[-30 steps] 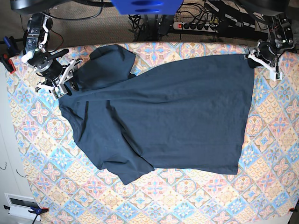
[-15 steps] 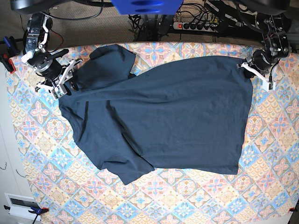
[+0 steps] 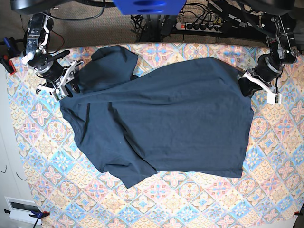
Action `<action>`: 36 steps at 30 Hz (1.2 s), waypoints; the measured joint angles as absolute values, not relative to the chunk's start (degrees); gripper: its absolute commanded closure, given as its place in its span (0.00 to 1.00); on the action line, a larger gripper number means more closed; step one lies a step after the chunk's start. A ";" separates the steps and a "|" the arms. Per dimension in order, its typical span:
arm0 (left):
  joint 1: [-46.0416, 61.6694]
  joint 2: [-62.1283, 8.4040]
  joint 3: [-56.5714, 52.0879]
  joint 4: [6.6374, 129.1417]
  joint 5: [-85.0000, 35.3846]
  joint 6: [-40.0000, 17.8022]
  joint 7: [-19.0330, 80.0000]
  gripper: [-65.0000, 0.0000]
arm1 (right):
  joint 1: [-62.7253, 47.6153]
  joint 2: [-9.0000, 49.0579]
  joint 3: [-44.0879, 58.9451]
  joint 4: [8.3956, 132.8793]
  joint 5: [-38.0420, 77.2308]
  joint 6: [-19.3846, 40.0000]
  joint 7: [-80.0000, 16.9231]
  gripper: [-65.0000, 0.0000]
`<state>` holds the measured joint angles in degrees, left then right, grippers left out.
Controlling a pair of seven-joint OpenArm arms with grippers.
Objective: Layout the t-shirt on the table in an organized manner, then fold the t-shirt properly
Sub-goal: 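Pull the shoulder corner with the left gripper away from the right gripper, then release the left gripper and regrasp the shirt side edge lower down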
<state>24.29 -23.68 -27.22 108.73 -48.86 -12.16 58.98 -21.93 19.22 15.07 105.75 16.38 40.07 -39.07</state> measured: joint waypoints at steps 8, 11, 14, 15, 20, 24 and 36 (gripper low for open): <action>16.08 -22.04 -33.71 103.92 -48.86 -12.14 59.11 1.00 | -21.89 19.25 15.20 105.51 16.40 40.05 -38.87 0.76; 9.58 -21.98 -35.03 95.94 -48.36 -11.97 59.07 1.00 | -21.85 19.27 15.05 105.47 16.40 40.05 -38.85 0.76; 4.43 -22.06 -33.78 87.88 -48.14 -11.79 58.83 1.00 | -21.93 19.22 15.00 105.49 16.34 40.05 -39.18 0.76; 3.18 -22.04 -32.42 85.71 -48.10 -11.86 58.72 1.00 | -21.91 19.25 15.00 105.49 16.36 40.05 -39.16 0.76; -1.08 -21.76 -26.09 77.65 -45.36 -11.68 58.63 1.00 | -21.93 19.25 15.05 105.60 16.45 40.05 -39.05 0.76; -2.04 -21.76 -24.34 74.87 -42.02 -11.55 58.83 0.70 | -22.11 19.22 15.07 105.62 16.40 40.07 -39.07 0.76; 16.47 -24.32 -33.39 94.72 -50.52 -11.84 63.92 0.20 | -22.24 19.22 15.14 105.75 16.40 40.21 -38.85 0.76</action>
<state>16.47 -24.32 -33.39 94.72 -50.52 -11.84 63.92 -22.24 19.22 15.14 105.75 16.40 40.21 -38.85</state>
